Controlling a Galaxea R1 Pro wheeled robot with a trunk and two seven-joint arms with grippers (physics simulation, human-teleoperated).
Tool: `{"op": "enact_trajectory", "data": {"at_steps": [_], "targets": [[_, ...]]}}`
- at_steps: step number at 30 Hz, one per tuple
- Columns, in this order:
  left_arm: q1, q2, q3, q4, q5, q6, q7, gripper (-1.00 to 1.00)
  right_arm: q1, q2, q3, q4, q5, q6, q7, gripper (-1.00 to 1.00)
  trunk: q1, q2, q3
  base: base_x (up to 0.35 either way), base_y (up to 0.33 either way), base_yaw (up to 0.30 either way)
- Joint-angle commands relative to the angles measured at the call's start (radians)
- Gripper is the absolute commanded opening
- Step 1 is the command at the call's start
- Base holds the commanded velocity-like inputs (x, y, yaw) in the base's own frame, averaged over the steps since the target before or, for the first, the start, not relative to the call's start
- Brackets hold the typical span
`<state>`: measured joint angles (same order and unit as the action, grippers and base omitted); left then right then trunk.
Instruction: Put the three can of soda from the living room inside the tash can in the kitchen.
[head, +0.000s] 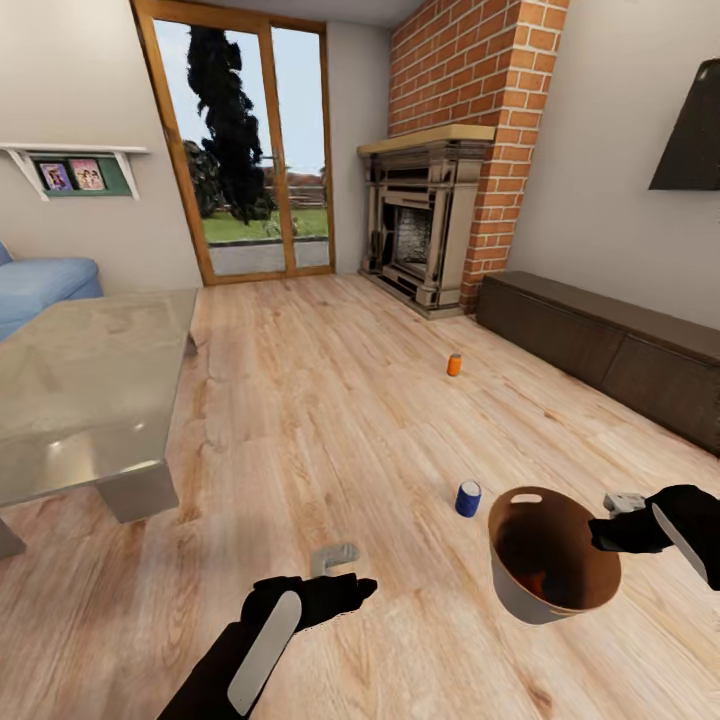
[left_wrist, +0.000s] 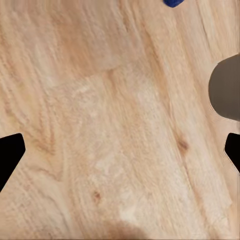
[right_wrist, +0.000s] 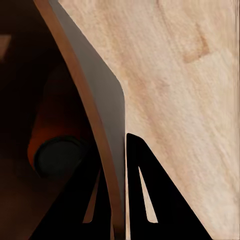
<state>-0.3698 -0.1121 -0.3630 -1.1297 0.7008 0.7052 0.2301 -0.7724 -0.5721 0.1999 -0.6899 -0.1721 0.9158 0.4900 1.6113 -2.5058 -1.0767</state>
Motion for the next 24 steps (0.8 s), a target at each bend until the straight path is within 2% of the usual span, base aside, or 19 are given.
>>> {"op": "enact_trajectory", "data": {"at_steps": [1, 12, 15, 19, 22, 24], "targets": [[0.0, 0.0, 0.0, 0.0, 0.0, 0.0, 0.0, 1.0, -0.001, 0.0, -0.001, 0.001, -0.003, 0.001, 0.006, -1.0, 0.0, 0.0, 0.0, 0.298, -0.214, -0.276], [0.0, 0.002, 0.004, 0.003, -0.001, -0.002, 0.003, 1.0, -0.001, -0.003, -0.003, 0.0, -0.004, 0.002, 0.005, -1.0, 0.0, 0.0, 0.0, 0.296, -0.216, -0.29], [0.0, 0.003, 0.007, 0.003, -0.001, -0.001, 0.029, 1.0, -0.001, -0.003, -0.004, 0.0, -0.004, 0.002, 0.005, -1.0, 0.0, 0.0, 0.0, 0.296, -0.219, -0.294], [-0.009, -0.006, 0.002, -0.004, 0.001, 0.001, 0.153, 1.0, -0.001, -0.001, -0.004, 0.0, -0.003, 0.002, 0.005, -1.0, 0.0, 0.0, 0.0, 0.289, -0.226, -0.294], [-0.067, -0.016, -0.013, -0.002, 0.004, 0.003, 0.311, 1.0, -0.001, -0.001, -0.006, 0.0, -0.004, 0.002, 0.005, -1.0, 0.0, 0.0, 0.0, 0.259, -0.248, -0.295], [-0.086, -0.019, -0.021, 0.0, 0.004, 0.003, 0.361, 1.0, -0.001, -0.002, -0.006, 0.0, -0.004, 0.002, 0.005, -1.0, 0.0, 0.0, 0.0, 0.242, -0.261, -0.295]]}}
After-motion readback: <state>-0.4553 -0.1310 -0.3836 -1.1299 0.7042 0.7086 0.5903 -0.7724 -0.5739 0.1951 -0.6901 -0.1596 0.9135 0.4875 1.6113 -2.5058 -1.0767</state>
